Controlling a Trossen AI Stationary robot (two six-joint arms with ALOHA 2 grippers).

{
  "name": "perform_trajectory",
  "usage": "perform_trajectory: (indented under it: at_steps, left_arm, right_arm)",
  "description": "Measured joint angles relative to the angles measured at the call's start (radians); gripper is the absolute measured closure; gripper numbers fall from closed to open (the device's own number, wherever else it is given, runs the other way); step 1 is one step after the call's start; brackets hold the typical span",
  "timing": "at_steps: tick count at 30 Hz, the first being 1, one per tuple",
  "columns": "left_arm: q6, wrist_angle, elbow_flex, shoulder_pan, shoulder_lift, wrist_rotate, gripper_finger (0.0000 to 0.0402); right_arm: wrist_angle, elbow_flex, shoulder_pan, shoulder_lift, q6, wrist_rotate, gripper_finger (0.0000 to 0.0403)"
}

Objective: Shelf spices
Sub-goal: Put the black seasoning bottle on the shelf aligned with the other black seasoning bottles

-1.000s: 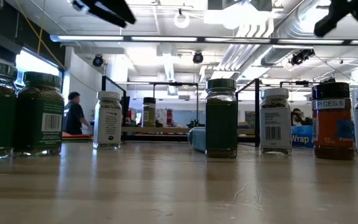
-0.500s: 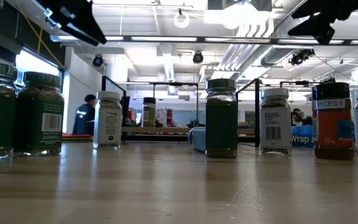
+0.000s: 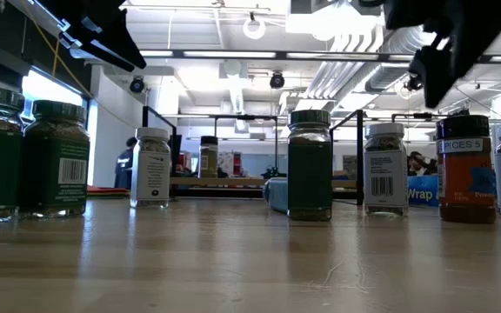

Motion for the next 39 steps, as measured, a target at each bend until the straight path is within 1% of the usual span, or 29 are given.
perform_trajectory:
  at_steps: [3, 6, 13, 15, 18, 19, 22, 24, 27, 30, 33, 36, 39]
  left_arm:
    - [0.000, 0.001, 0.000, 0.000, 0.000, 0.001, 0.0184]
    - [0.000, 0.010, 0.000, -0.004, 0.000, 0.007, 0.0184]
    - [0.039, 0.057, 0.000, -0.027, 0.000, 0.004, 0.0184]
    - [0.051, 0.070, 0.000, -0.033, 0.000, 0.004, 0.0184]
    - [0.050, 0.073, 0.000, -0.044, 0.000, 0.003, 0.0184]
    - [0.050, 0.074, 0.000, -0.048, 0.000, 0.003, 0.0184]
    - [0.051, 0.075, 0.000, -0.057, -0.001, -0.001, 0.0184]
    - [0.052, 0.078, 0.000, -0.065, -0.008, -0.007, 0.0184]
    - [0.068, 0.072, 0.012, -0.070, -0.019, -0.019, 0.0184]
    - [0.098, 0.072, 0.033, -0.075, -0.035, -0.033, 0.0184]
    - [0.128, 0.071, 0.053, -0.075, -0.051, -0.048, 0.0184]
    - [0.156, 0.073, 0.066, -0.075, -0.071, -0.074, 0.0184]
    - [0.161, 0.068, 0.066, -0.075, -0.092, -0.083, 0.0184]
  right_arm:
    - [-0.009, 0.002, 0.058, 0.080, 0.029, 0.056, 0.0086]
    - [-0.026, 0.004, 0.091, 0.134, 0.075, 0.108, 0.0086]
    - [-0.026, 0.001, 0.105, 0.194, 0.111, 0.116, 0.0087]
    - [-0.025, 0.001, 0.104, 0.194, 0.111, 0.116, 0.0093]
    - [-0.024, 0.001, 0.105, 0.193, 0.111, 0.114, 0.0125]
    - [-0.024, 0.001, 0.105, 0.193, 0.112, 0.112, 0.0144]
    - [-0.026, 0.004, 0.102, 0.193, 0.133, 0.112, 0.0216]
    - [-0.066, 0.032, 0.102, 0.195, 0.132, 0.104, 0.0219]
    - [-0.201, 0.156, 0.102, 0.195, 0.128, 0.091, 0.0219]
    - [-0.400, 0.339, 0.094, 0.195, 0.138, 0.076, 0.0219]
    - [-0.528, 0.546, 0.055, 0.219, 0.121, 0.093, 0.0219]
    - [-0.577, 0.733, -0.027, 0.298, -0.012, 0.146, 0.0219]
    - [-0.565, 0.882, -0.141, 0.417, -0.226, 0.177, 0.0219]
